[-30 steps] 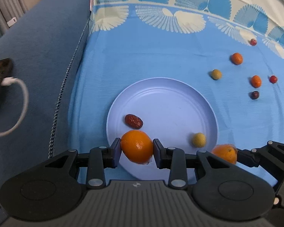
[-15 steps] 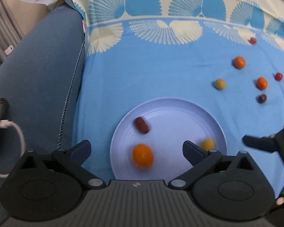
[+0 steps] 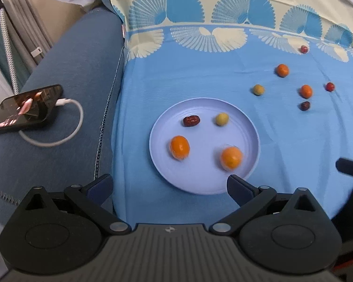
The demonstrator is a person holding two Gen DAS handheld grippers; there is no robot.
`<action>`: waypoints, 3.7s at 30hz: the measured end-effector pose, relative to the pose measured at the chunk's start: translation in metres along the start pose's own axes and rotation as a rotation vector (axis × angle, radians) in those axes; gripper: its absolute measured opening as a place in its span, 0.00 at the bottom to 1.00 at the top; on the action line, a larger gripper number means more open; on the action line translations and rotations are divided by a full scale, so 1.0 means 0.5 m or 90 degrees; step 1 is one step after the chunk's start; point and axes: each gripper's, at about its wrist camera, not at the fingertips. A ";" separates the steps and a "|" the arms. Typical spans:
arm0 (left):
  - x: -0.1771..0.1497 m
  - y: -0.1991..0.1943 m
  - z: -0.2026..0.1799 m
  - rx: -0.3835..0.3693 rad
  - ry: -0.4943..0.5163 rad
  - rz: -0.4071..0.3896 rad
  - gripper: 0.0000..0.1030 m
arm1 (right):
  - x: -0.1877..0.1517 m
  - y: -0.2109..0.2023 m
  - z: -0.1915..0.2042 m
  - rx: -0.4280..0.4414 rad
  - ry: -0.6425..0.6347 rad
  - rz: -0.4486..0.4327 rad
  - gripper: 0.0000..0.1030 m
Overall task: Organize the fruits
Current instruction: 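Withdraw both tools from the plate toward the remaining fruits, then grasp an orange with the left gripper while the right gripper grasps a red plum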
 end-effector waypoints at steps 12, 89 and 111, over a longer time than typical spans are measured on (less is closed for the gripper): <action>-0.048 -0.094 -0.004 0.010 -0.021 -0.017 1.00 | -0.012 -0.098 -0.003 -0.031 -0.010 -0.069 0.99; 0.419 0.602 -0.563 -0.148 0.101 0.052 1.00 | -0.053 0.425 -0.706 -0.384 0.267 -0.073 0.98; 0.432 0.491 -0.563 -0.181 0.140 0.104 0.35 | -0.050 0.375 -0.737 -0.398 0.325 -0.145 0.31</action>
Point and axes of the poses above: each gripper's, at about its wrist camera, not at the fingertips, and y roughly the way its jaws point, z to its left, x to its top, and after that the axes turned 6 degrees about -z, right-handed
